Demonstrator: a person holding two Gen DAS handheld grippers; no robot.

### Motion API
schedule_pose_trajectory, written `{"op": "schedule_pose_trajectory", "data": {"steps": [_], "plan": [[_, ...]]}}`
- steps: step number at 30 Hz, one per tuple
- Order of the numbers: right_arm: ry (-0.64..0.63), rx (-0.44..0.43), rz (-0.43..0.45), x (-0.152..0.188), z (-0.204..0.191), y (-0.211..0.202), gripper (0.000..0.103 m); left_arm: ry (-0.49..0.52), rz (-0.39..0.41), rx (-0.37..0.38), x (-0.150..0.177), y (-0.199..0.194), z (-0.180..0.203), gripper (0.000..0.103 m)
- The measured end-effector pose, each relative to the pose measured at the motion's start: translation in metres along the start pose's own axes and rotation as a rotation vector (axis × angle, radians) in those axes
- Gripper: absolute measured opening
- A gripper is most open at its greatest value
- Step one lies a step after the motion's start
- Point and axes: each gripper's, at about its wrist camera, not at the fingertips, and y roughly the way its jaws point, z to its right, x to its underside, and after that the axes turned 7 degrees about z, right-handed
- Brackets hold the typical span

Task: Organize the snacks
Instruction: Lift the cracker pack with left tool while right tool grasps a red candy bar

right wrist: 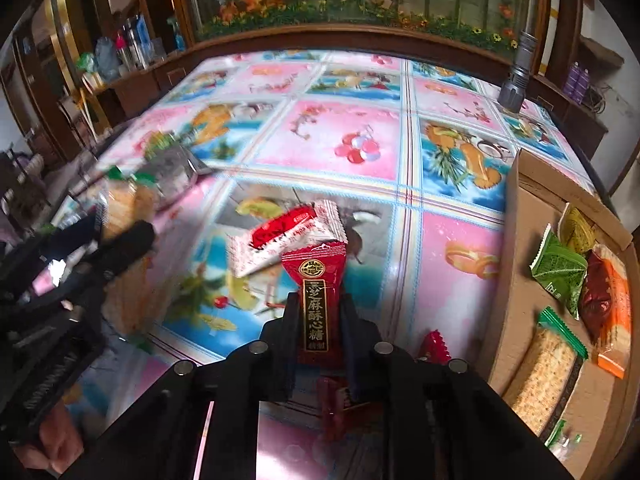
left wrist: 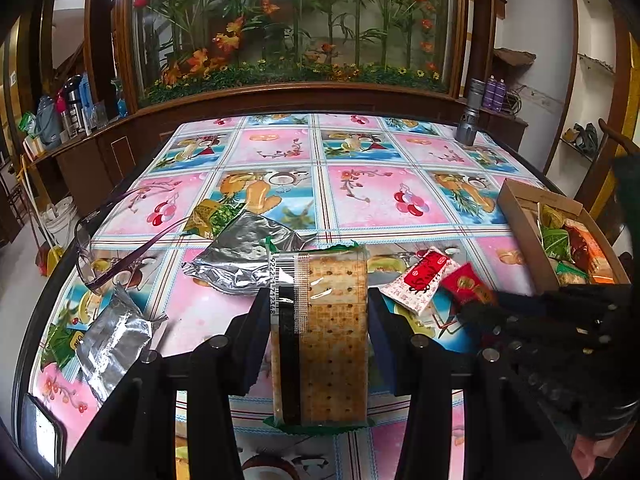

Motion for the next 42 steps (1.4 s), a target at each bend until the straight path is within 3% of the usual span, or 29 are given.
{"op": "schedule_pose_trajectory", "data": {"steps": [9, 26, 36, 42], "plan": [[-0.087, 0.051, 0.158, -0.007, -0.020, -0.030, 0.020, 0.007, 0.021, -0.007, -0.001, -0.003, 0.001, 0.045], [-0.035, 0.037, 0.174, -0.010, -0.008, -0.035, 0.020, 0.011, 0.033, -0.004, -0.001, -0.005, 0.003, 0.045], [0.083, 0.016, 0.197, -0.020, 0.027, -0.043, 0.020, 0.003, 0.039, 0.069, -0.001, -0.007, 0.010, 0.045], [0.215, -0.012, 0.204, -0.025, 0.065, -0.048, 0.020, -0.003, 0.044, 0.105, -0.002, -0.010, 0.021, 0.045]]}}
